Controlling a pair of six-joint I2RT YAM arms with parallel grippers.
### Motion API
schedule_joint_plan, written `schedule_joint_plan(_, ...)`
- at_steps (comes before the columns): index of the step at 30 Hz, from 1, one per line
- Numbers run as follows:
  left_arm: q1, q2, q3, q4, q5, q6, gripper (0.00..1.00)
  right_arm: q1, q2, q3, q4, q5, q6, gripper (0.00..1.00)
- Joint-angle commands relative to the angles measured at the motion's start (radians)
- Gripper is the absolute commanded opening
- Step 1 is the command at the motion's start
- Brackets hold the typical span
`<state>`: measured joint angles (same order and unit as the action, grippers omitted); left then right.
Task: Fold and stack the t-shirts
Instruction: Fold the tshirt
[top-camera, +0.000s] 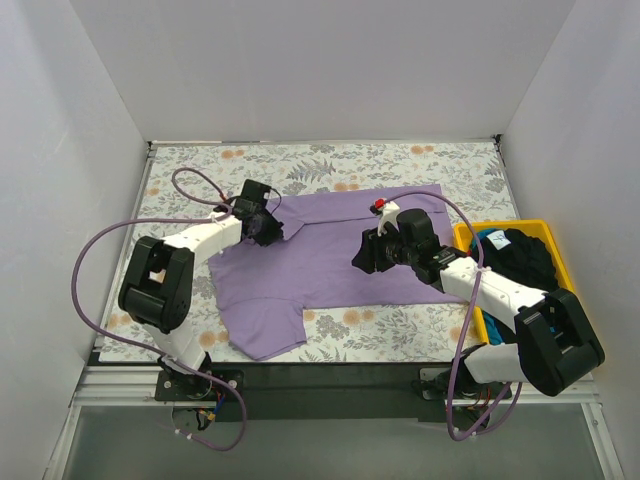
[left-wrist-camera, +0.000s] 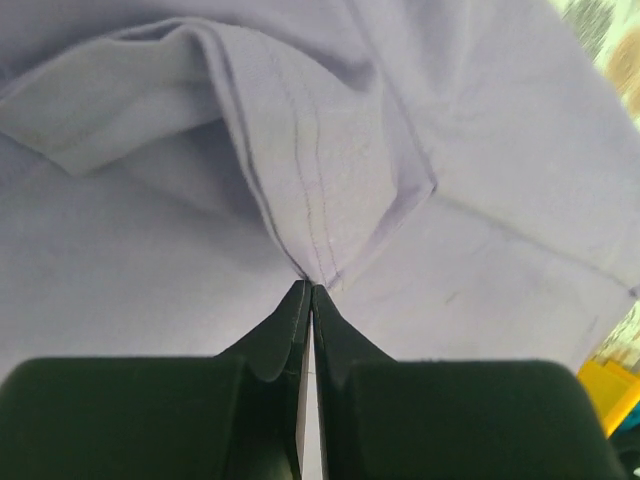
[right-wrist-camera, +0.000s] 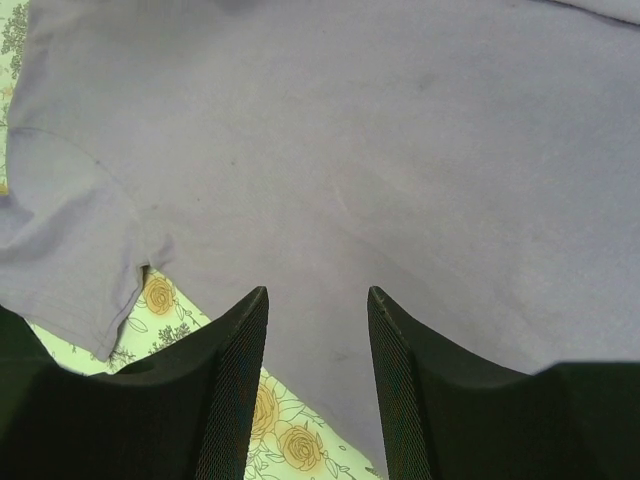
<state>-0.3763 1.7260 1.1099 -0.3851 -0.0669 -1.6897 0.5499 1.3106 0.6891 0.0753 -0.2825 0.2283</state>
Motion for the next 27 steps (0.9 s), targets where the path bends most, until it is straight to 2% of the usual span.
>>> schedule_joint_plan(1, -0.039, -0.055, -0.050, -0.031, 0.065, -0.050, 0.00, -0.005, -0.016, 0.006, 0.018, -0.023, -0.012, 0.51)
schedule_joint_plan(7, -0.104, -0.089, -0.102, -0.029, 0.065, -0.097, 0.03, -0.005, 0.007, 0.012, 0.020, -0.060, -0.021, 0.51)
schedule_joint_plan(8, -0.108, -0.094, -0.108, -0.031, 0.065, -0.100, 0.07, -0.005, 0.012, 0.016, 0.021, -0.064, -0.024, 0.51)
schedule_joint_plan(11, -0.121, -0.103, -0.125, -0.026, 0.097, -0.100, 0.13, -0.005, 0.042, 0.032, 0.021, -0.086, -0.024, 0.52)
schedule_joint_plan(14, -0.121, -0.132, -0.133, -0.028, 0.079, -0.085, 0.27, -0.004, 0.075, 0.059, 0.024, -0.104, -0.023, 0.52)
schedule_joint_plan(16, -0.113, -0.181, -0.131, -0.032, 0.018, -0.070, 0.38, -0.004, 0.102, 0.085, 0.030, -0.109, -0.018, 0.52)
schedule_joint_plan(20, -0.046, -0.239, -0.139, -0.060, -0.057, -0.012, 0.43, 0.001, 0.160, 0.133, 0.037, -0.132, -0.012, 0.52)
schedule_joint_plan(25, 0.105, -0.273, -0.177, -0.046, -0.047, -0.010, 0.42, 0.013, 0.188, 0.151, 0.040, -0.138, -0.003, 0.52)
schedule_joint_plan(26, 0.118, -0.275, -0.183, -0.040, -0.044, -0.016, 0.47, 0.016, 0.190, 0.151, 0.041, -0.138, -0.003, 0.52)
schedule_joint_plan(27, 0.143, -0.272, -0.188, -0.034, -0.043, -0.025, 0.48, 0.018, 0.188, 0.147, 0.040, -0.138, 0.000, 0.52)
